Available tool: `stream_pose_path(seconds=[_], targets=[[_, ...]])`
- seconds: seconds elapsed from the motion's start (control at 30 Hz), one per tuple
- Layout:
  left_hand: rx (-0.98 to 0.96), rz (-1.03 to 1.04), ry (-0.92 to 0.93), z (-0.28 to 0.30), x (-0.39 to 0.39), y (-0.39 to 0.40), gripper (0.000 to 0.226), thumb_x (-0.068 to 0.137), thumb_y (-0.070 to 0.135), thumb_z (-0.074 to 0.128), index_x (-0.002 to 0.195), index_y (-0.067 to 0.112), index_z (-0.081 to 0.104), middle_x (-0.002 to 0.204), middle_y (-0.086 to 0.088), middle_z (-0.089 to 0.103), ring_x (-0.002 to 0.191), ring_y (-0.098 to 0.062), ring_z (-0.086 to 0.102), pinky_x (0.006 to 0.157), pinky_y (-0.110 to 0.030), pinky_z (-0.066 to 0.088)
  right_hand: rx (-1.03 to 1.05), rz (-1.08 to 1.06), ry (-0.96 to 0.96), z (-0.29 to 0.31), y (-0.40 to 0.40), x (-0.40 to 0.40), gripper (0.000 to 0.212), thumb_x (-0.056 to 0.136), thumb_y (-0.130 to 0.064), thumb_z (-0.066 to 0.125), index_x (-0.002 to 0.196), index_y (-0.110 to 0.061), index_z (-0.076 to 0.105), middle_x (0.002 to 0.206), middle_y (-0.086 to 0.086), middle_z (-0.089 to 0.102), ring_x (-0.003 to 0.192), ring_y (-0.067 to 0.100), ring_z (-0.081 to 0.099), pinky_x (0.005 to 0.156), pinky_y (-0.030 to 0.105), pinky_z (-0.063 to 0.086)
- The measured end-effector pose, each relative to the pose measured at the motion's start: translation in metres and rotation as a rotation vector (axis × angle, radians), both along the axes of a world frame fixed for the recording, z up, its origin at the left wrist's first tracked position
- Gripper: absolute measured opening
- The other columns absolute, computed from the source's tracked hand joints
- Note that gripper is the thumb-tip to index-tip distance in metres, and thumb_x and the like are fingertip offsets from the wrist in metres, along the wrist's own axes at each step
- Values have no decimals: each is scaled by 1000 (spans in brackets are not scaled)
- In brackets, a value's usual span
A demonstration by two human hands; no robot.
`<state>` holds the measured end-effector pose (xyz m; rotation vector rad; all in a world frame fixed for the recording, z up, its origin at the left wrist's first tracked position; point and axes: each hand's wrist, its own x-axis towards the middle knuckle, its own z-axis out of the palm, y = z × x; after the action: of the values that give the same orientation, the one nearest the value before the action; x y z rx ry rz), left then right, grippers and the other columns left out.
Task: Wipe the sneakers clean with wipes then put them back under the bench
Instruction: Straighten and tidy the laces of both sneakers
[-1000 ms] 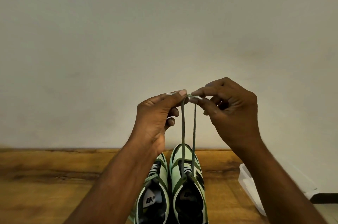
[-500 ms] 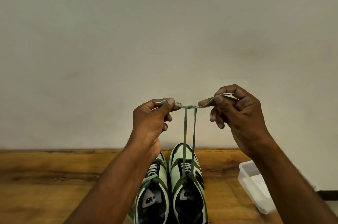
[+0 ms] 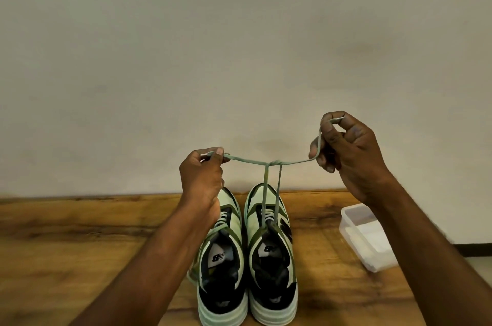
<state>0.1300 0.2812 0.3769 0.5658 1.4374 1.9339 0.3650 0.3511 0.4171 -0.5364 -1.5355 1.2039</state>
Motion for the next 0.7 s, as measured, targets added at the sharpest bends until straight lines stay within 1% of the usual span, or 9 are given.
stream_pose_path(seconds=[0.1, 0.23, 0.27, 0.33, 0.4, 0.47, 0.53, 0.6, 0.7], targets=[[-39, 56, 44, -12, -13, -3, 12, 102, 12, 66, 90, 14, 66, 80, -5, 68, 52, -12, 39, 44, -22, 32, -11, -8, -46, -3, 1, 6, 17, 104, -29, 52, 104, -12, 54, 66, 14, 68, 47, 24, 47, 44, 26, 34], [-64, 120, 83, -24, -35, -5, 9, 102, 12, 65, 93, 13, 65, 82, -5, 68, 56, -13, 41, 47, -23, 33, -28, -34, -131, -8, 2, 17, 19, 106, -30, 50, 106, -12, 56, 64, 16, 70, 45, 23, 48, 42, 25, 35], [-69, 130, 94, -27, -40, -6, 8, 102, 13, 65, 94, 13, 66, 83, -4, 69, 56, -13, 41, 45, -22, 33, -29, -46, -155, -10, 2, 20, 20, 106, -30, 49, 107, -11, 56, 64, 16, 69, 45, 22, 49, 42, 25, 35], [-77, 140, 125, -31, -50, -6, 6, 102, 14, 65, 97, 12, 66, 81, -4, 69, 51, -11, 41, 41, -19, 32, -38, -59, -190, -14, 3, 25, 27, 106, -32, 50, 112, -7, 56, 62, 16, 68, 46, 22, 48, 43, 27, 34], [-74, 143, 146, -36, -57, -5, 9, 102, 13, 65, 93, 13, 65, 79, -4, 68, 45, -7, 42, 41, -18, 32, -48, -69, -210, -18, 5, 31, 31, 104, -35, 51, 114, -6, 56, 59, 15, 65, 46, 21, 46, 45, 28, 32], [-80, 155, 151, -42, -62, -4, 10, 102, 13, 65, 92, 14, 65, 80, -4, 67, 46, -6, 44, 46, -22, 34, -57, -80, -223, -21, 6, 35, 29, 104, -37, 53, 112, -10, 57, 56, 12, 61, 45, 19, 44, 45, 25, 33], [-83, 187, 134, -47, -67, -4, 5, 102, 13, 65, 100, 9, 67, 82, -4, 67, 56, -9, 47, 55, -25, 36, -68, -87, -225, -25, 7, 37, 24, 104, -38, 53, 107, -14, 58, 53, 9, 57, 44, 17, 43, 45, 23, 34], [-86, 219, 120, -51, -72, -5, 9, 102, 13, 65, 107, 6, 67, 84, -3, 66, 62, -9, 49, 60, -25, 37, -75, -99, -226, -29, 9, 39, 20, 105, -37, 54, 101, -18, 59, 51, 7, 53, 45, 19, 41, 46, 22, 33], [-113, 251, 107, -54, -82, -7, 7, 103, 13, 64, 106, 8, 66, 85, -3, 66, 61, -10, 47, 57, -26, 36, -64, -95, -227, -36, 13, 45, 17, 104, -32, 57, 97, -17, 60, 48, 9, 48, 46, 22, 36, 50, 27, 29]])
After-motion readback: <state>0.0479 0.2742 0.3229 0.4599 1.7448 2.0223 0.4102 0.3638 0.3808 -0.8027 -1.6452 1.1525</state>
